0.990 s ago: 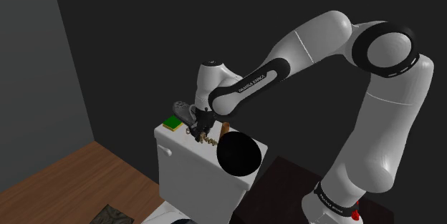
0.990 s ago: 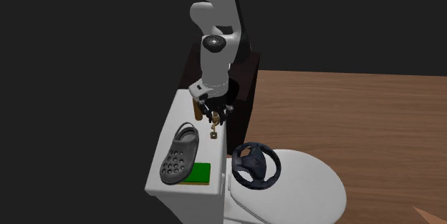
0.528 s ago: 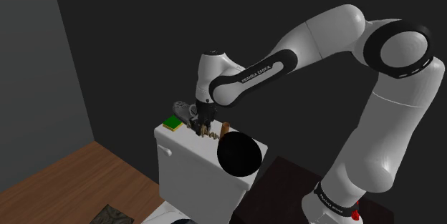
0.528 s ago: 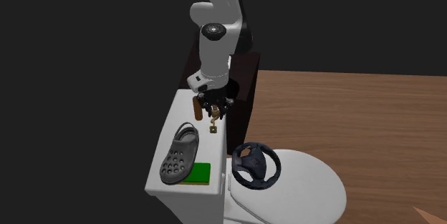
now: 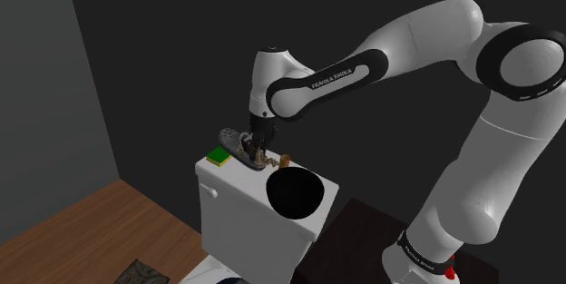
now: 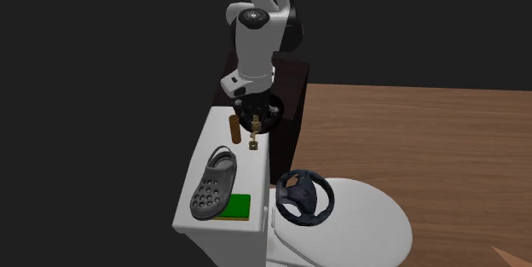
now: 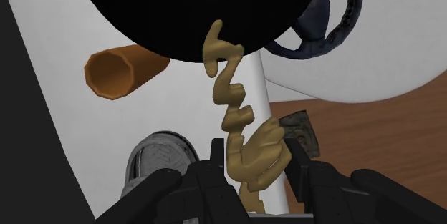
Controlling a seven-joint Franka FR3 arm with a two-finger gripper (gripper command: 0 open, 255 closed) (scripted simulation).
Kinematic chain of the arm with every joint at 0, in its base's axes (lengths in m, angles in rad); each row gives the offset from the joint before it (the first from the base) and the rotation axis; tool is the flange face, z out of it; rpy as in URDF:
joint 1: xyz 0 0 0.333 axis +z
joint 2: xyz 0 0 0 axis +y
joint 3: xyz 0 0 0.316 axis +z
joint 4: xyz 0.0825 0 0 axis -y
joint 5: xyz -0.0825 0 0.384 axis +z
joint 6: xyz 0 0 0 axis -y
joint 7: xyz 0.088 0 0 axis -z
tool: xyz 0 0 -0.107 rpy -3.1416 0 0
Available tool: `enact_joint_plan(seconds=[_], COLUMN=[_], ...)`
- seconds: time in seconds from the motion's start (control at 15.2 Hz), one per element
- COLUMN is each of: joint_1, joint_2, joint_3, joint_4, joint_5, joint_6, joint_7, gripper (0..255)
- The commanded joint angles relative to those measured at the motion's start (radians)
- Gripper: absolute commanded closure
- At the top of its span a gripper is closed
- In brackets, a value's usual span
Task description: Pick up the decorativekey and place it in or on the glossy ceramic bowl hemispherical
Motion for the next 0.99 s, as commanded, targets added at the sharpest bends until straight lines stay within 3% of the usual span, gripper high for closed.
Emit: enact_joint_plan(seconds=[0.0, 0.4, 0.92], joint_1=[0.000, -0.002, 0.014], joint_2=[-0.014, -0.049, -0.378], joint_3=[0.001, 0.001, -0.015], joint_4=[0.012, 0.050, -0.289], joint_5=[0.006, 0.019, 0.124], joint_6=[-0.026, -0.097, -0.078], joint_7=[-0.003, -0.013, -0.083], gripper=[255, 255, 255])
